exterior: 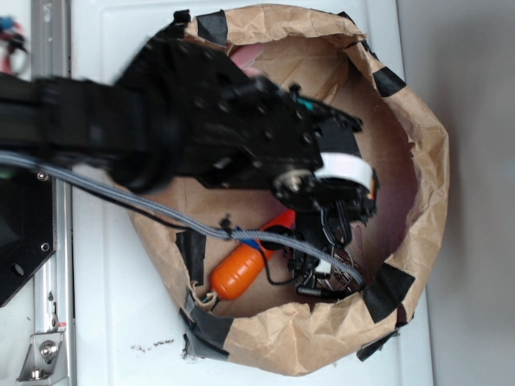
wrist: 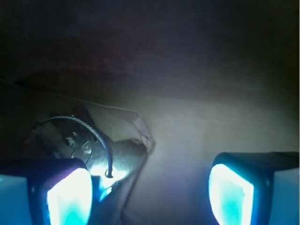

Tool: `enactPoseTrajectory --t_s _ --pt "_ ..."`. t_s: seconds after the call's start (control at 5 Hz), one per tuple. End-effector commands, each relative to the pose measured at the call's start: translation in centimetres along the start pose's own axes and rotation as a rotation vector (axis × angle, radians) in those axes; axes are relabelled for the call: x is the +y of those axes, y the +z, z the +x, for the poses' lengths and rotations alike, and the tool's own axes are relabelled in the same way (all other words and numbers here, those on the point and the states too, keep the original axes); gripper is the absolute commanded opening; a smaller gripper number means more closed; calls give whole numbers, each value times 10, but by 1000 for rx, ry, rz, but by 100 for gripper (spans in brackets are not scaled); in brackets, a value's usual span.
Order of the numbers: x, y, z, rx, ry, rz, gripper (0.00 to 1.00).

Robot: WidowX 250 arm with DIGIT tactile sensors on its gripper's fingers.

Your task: Grab the silver keys.

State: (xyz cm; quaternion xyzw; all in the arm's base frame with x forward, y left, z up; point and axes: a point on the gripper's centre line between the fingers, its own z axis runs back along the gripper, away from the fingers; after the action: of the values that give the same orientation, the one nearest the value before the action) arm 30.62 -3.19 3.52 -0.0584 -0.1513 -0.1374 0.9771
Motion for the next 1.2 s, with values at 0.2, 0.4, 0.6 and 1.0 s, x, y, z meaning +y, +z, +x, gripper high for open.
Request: enactPoseTrajectory --t_s 0.2,0.4,0.6,1.0 --pt "-55 16 27 -95 -107 -133 100" --pt "-58 4 28 -90 -115 -112 100" --pt "-60 -22 23 -31 -129 -62 100" --pt "-48 -18 19 -23 -79 -23 0"
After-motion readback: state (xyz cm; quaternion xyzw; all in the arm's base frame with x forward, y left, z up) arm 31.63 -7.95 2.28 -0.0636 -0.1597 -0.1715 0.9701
